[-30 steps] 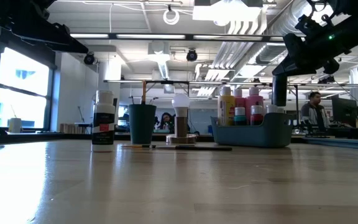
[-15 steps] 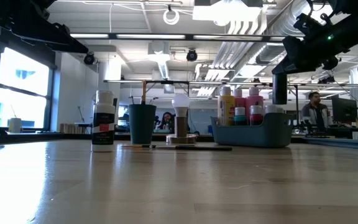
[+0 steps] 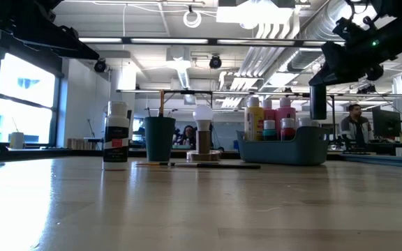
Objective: Pick & Place Paint Supplies
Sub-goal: Put the small green paint bottle into the blue bin
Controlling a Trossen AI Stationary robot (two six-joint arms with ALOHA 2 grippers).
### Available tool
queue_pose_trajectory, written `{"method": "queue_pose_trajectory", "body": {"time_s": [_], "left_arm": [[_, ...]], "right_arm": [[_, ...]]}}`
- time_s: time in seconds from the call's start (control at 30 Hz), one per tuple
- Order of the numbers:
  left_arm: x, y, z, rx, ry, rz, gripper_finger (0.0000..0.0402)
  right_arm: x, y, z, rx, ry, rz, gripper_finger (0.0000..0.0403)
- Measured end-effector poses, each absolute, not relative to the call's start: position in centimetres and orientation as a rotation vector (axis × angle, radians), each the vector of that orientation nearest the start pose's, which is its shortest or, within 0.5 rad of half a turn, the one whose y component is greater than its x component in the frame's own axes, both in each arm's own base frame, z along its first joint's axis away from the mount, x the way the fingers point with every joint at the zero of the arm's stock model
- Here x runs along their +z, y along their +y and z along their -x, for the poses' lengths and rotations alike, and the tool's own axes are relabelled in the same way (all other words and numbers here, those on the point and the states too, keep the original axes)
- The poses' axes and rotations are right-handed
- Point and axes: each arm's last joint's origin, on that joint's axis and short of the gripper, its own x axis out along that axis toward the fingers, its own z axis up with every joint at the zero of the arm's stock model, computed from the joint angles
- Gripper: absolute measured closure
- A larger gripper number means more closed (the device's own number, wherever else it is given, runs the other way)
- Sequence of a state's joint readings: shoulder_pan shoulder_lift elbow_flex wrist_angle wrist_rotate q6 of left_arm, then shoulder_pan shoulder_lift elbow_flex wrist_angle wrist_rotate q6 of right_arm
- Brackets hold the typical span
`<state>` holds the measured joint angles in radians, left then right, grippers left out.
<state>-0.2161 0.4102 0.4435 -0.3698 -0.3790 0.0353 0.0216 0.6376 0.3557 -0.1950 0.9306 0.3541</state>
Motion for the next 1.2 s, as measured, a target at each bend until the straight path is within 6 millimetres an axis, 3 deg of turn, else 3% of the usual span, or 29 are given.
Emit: {"method": "queue_pose_trajectory", "body": {"time_s": [0.4, 0.83, 1.2], "left_arm": [[24.6, -1.3, -11.0, 0.155, 0.325, -0.134, 0.0041], [24.6, -1.3, -11.0, 0.155, 0.325, -0.134, 0.0041], [24.6, -1.3, -11.0, 0.155, 0.326, -0.134, 0.0041]], "right_arm": [[20.0, -2.2, -13.7, -0.954, 0.345, -0.150, 0.0285], [18.6, -3.5, -15.2, -0.959, 0.448, -0.172, 0.0283], [18.5, -3.8, -15.7, -0.974, 0.428, -0.177, 0.0285]]}}
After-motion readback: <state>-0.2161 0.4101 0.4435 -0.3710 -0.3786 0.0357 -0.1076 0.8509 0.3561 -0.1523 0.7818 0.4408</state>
